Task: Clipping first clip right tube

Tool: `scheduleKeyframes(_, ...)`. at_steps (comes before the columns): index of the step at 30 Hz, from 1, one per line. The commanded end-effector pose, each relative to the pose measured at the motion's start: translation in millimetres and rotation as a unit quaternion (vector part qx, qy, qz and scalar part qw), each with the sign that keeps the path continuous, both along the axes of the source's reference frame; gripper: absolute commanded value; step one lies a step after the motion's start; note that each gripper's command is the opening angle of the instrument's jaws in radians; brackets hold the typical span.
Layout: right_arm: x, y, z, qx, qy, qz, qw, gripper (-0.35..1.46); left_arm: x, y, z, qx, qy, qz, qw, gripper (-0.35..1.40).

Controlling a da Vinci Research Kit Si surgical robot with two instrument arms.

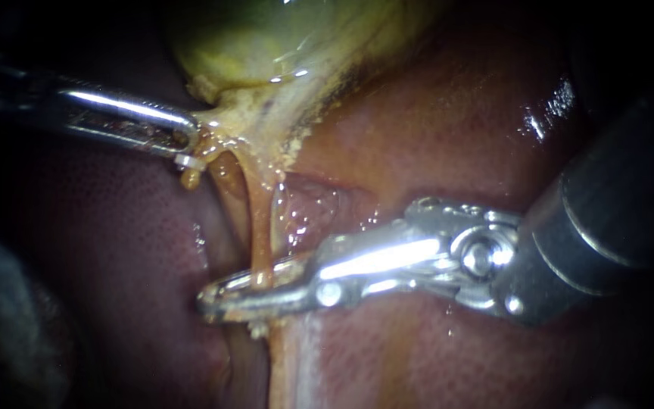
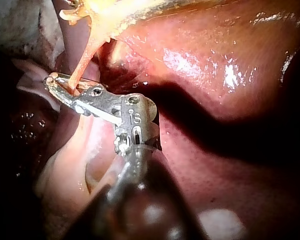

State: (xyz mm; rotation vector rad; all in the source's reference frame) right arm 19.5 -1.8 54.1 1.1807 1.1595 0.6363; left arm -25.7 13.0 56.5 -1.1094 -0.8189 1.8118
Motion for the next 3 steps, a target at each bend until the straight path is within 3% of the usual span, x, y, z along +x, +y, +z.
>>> scheduleKeyframes(1,0.0,0.0,0.1,0.000,0.000,0.001,1.0000,-0.35,0.0,0.0,0.0,0.000,0.000,0.000,1.0000,-0.35)
scheduleKeyframes(3,0.0,-0.1,0.2,0.000,0.000,0.001,1.0000,-0.35,0.0,0.0,0.0,0.000,0.000,0.000,1.0000,-0.35)
